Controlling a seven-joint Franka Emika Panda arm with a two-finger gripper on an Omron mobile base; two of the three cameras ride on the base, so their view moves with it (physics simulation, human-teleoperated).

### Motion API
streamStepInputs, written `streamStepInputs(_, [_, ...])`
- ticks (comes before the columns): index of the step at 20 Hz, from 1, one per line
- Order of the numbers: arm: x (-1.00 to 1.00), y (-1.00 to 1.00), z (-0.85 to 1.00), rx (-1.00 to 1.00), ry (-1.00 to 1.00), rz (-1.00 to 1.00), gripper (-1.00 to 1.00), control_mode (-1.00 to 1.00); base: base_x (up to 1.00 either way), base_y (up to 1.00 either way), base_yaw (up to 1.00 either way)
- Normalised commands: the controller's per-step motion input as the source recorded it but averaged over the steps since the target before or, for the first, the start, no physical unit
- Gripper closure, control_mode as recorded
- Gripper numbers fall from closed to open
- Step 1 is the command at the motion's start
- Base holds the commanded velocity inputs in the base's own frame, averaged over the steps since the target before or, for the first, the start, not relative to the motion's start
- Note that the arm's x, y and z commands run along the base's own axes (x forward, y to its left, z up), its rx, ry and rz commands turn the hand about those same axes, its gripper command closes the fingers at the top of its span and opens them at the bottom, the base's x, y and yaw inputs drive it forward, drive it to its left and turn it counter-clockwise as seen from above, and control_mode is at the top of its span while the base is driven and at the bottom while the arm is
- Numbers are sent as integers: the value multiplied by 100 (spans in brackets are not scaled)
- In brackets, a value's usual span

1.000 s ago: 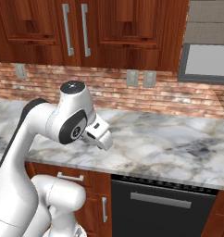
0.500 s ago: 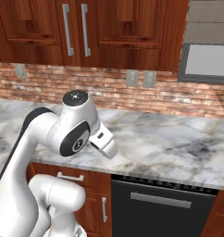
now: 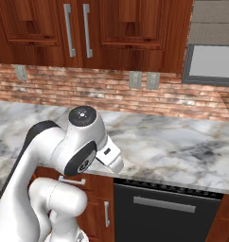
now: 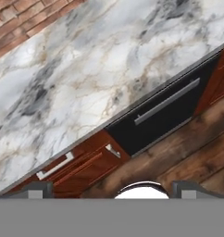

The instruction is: Open the dishwasher door and pull out the top rack.

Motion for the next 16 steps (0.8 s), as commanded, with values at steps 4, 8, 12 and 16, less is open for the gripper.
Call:
streamStepInputs(4, [-23, -15, -5, 5, -9, -2, -100, -100, 0, 0, 0])
streamStepInputs(8, [-23, -14, -6, 4, -10, -2, -100, -100, 0, 0, 0])
streamStepInputs(12, [-23, -16, -4, 1, -8, -1, -100, -100, 0, 0, 0])
streamStepInputs(16, [-23, -17, -2, 1, -7, -1, -100, -100, 0, 0, 0])
